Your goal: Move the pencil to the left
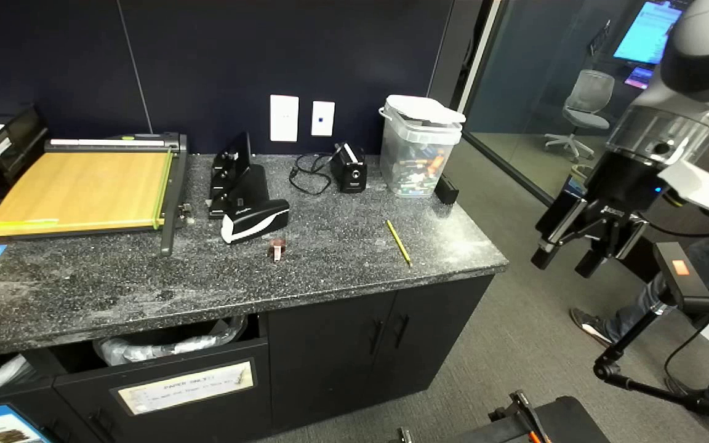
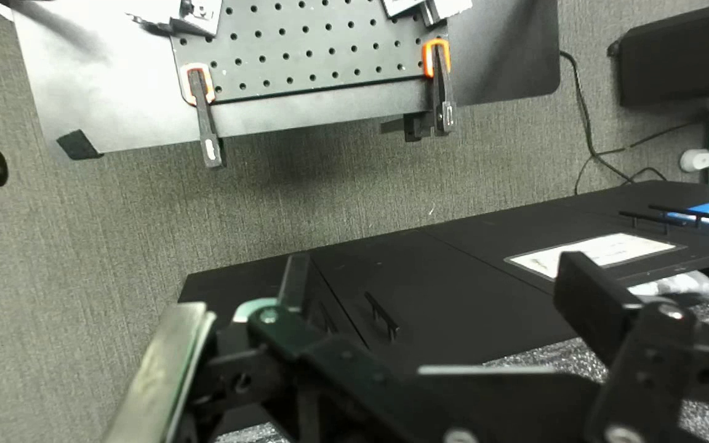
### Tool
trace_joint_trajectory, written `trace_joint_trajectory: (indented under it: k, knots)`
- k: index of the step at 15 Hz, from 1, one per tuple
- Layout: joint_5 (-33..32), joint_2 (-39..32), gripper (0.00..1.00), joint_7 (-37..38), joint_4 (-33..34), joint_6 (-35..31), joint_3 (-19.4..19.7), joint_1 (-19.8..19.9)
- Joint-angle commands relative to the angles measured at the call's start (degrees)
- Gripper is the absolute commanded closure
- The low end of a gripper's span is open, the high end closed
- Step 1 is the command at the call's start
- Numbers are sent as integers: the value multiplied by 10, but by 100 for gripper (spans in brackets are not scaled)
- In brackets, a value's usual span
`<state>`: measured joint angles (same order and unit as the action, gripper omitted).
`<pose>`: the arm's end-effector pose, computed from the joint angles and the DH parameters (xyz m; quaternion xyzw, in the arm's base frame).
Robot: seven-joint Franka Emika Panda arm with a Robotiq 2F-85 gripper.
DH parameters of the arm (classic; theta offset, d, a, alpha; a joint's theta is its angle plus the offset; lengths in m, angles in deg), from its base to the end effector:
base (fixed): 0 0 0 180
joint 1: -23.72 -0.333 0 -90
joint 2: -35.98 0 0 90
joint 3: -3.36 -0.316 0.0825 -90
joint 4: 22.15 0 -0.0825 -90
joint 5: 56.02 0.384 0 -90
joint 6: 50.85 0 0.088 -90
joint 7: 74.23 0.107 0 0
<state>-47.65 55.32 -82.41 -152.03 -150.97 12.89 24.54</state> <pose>0.4245 -0.0683 0.4794 -0.9904 0.0311 0.0768 0.1109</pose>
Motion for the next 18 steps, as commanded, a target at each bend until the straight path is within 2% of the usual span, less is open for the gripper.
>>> trace_joint_trajectory:
  k: [1, 8, 14, 15, 18]
  knots:
    - [33, -114, 0, 42, 89, -36, -36, -7]
    - [24, -304, 0, 87, 292, -82, -73, -8]
    - [14, -472, 0, 91, 486, -99, -72, -17]
    - [8, -496, 0, 92, 512, -101, -82, -9]
    - [-9, -564, 0, 98, 574, -111, -82, -14]
